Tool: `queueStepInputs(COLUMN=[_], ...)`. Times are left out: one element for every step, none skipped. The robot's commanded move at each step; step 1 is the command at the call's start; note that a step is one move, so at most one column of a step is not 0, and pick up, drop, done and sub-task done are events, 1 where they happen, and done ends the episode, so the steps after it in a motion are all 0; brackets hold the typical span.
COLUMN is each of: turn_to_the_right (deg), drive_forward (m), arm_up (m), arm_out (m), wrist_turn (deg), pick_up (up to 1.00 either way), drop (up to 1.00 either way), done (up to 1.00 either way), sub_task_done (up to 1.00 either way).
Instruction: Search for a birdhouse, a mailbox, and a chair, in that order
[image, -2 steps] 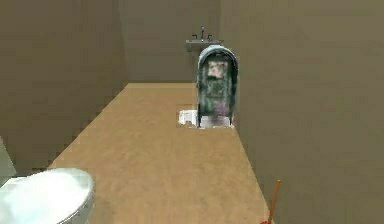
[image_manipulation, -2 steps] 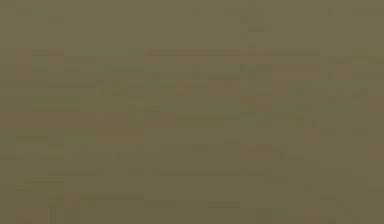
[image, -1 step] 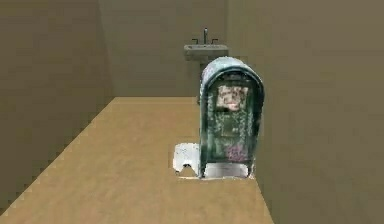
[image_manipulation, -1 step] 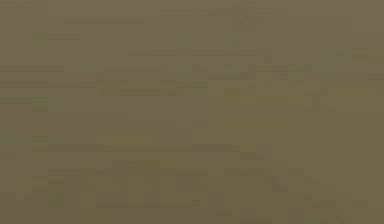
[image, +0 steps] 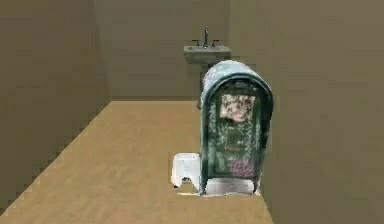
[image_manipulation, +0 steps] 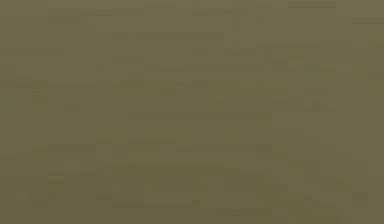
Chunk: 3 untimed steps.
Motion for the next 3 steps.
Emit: queueStepInputs(turn_to_the_right=[-30.0,0.0,45.0], drive_forward=[0.0,0.9,0.0], arm_up=[0.0,0.0,0.0], arm_out=[0.0,0.0,0.0], wrist_turn=[0.0,0.0,0.0], pick_up=[0.0,0.0,0.0], drop=[0.0,0.0,0.0], done=[0.0,0.0,0.0], sub_task_done=[0.0,0.0,0.0])
